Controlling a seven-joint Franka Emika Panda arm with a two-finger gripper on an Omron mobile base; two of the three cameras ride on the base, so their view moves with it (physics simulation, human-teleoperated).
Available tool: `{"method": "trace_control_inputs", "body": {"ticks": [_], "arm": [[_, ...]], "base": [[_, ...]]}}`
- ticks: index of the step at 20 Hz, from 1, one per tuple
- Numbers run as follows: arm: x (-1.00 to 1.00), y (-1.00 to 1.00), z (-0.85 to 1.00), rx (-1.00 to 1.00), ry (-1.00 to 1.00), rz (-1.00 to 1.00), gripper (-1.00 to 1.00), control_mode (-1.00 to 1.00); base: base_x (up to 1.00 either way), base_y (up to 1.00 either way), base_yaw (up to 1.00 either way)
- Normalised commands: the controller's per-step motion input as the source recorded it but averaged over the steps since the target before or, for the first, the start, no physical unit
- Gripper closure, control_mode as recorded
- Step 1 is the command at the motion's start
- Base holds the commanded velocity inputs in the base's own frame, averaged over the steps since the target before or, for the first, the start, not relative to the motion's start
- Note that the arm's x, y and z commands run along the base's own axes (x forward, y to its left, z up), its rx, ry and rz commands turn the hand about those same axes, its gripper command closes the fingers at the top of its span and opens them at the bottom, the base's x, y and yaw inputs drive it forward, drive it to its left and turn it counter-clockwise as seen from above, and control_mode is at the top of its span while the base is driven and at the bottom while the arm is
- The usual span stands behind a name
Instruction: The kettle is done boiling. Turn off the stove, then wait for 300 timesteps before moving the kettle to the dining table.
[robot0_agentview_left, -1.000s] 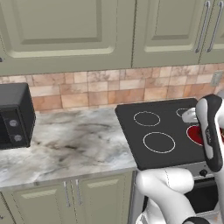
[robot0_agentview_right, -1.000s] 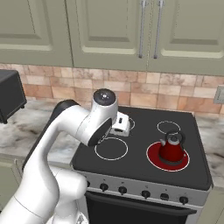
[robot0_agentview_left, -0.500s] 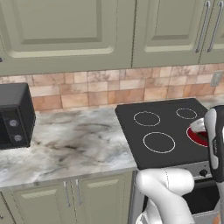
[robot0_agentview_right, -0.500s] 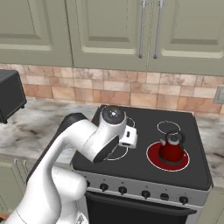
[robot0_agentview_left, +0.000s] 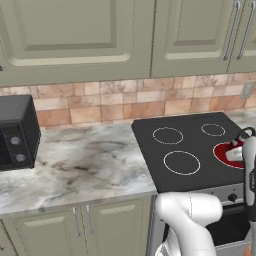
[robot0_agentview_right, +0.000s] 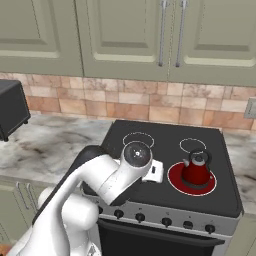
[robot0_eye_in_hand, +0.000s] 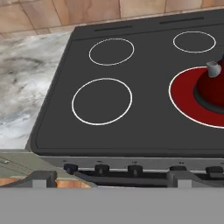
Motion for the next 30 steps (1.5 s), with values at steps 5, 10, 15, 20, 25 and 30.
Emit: {"method": "trace_control_inputs", "body": {"ticks": [5, 10, 15, 20, 25, 30], "arm": [[-0.16, -0.16, -0.22, 0.00, -0.06, 0.00, -1.00, -1.00], [-0.05, -0.10, -0.25, 0.00, -0.07, 0.00, -1.00, -1.00], [-0.01, -0.13, -0.12, -0.07, -0.01, 0.00, -1.00, -1.00], [0.00, -0.19, -0.19, -0.14, -0.01, 0.00, -1.00, -1.00], [-0.02, -0.30, -0.16, -0.10, -0.01, 0.00, -1.00, -1.00], [-0.13, -0.29, -0.08, -0.01, 0.00, 0.00, -1.00, -1.00]], "base": [[0.00, 0.00, 0.00], [0.00, 0.00, 0.00], [0.00, 0.00, 0.00], [0.00, 0.00, 0.00], [0.00, 0.00, 0.00], [0.00, 0.00, 0.00]]}}
